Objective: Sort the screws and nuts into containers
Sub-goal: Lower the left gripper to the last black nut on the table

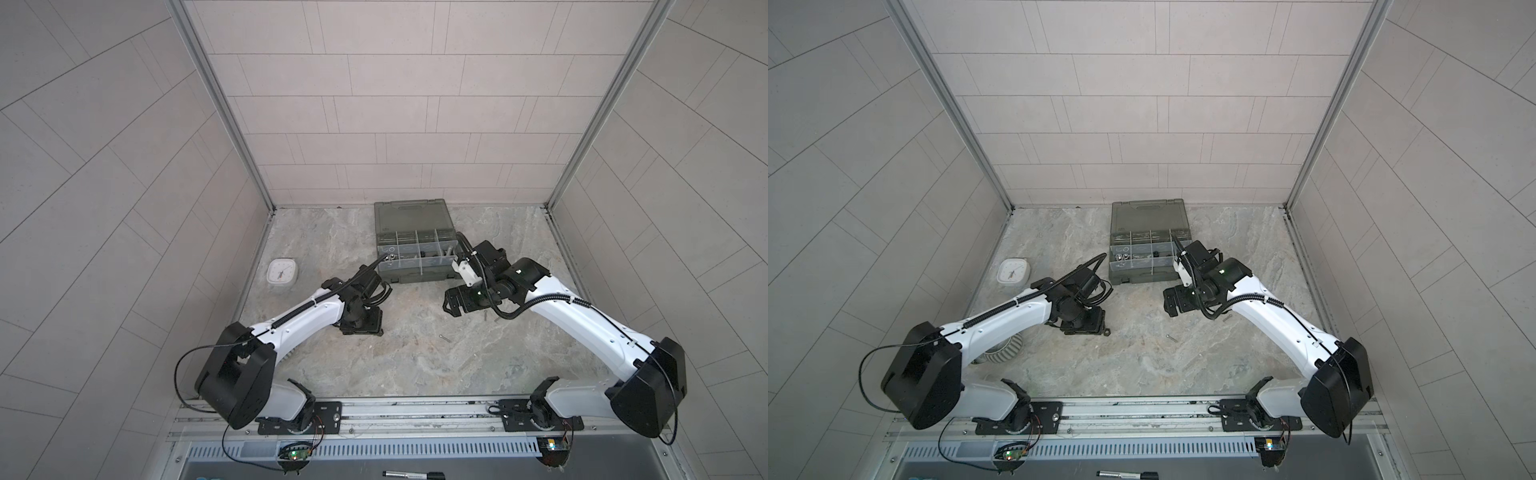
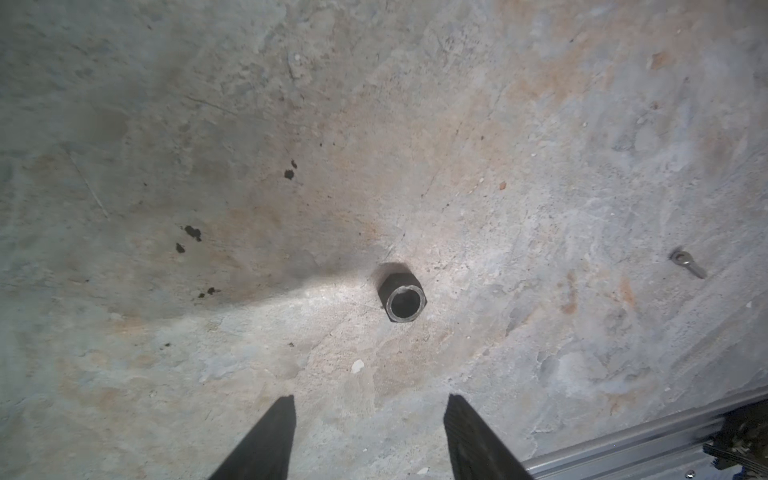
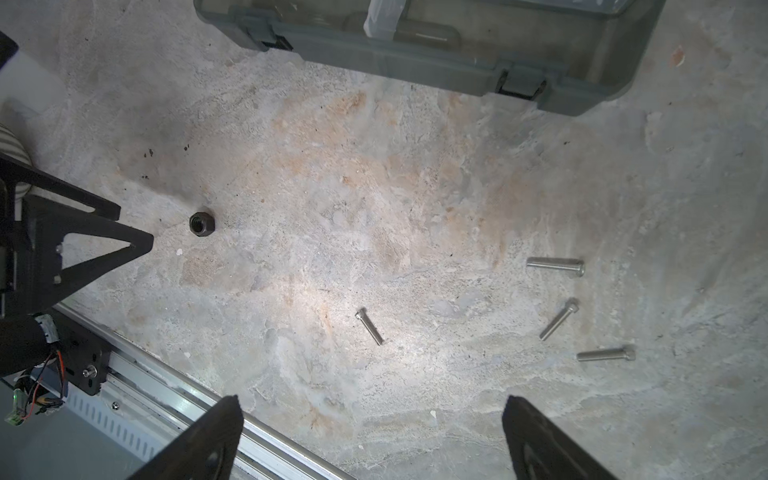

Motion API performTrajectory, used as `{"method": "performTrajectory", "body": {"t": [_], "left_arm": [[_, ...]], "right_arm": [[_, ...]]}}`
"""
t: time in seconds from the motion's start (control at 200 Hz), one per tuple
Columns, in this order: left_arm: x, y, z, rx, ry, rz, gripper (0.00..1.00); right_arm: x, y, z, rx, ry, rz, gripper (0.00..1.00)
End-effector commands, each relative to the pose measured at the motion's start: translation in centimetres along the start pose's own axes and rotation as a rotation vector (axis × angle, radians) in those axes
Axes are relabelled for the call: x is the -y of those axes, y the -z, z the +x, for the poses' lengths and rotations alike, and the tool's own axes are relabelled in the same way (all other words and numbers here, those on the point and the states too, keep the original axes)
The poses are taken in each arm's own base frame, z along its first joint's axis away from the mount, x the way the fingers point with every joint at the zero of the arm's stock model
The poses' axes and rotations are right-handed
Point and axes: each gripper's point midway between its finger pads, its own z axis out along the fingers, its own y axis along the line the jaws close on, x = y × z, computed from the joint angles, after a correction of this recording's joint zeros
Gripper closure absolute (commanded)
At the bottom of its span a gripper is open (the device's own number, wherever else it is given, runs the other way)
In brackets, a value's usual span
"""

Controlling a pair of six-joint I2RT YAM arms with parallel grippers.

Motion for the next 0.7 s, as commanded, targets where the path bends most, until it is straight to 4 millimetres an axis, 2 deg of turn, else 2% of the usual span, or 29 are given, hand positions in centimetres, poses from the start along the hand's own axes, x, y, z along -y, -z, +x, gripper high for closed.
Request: {"method": "performTrajectory", "body": {"t": [0.0, 0.27, 0.695], "left_arm": [[-0.2, -0.9, -0.4, 0.010, 0.035, -0.036, 0.37], [0.1, -2.3, -1.2, -0.009, 0.055, -0.056, 0.38], [1.5, -4.0, -2.2, -0.036, 0.026, -0.061, 0.40]], "right_arm": [[0.6, 0.7, 0.5, 0.034, -0.037, 0.029, 0.01], [1.3, 2.0, 1.0, 0.067, -0.027, 0.054, 0.01], [2.2, 2.2, 1.6, 0.092, -0.017, 0.088, 0.01]]}}
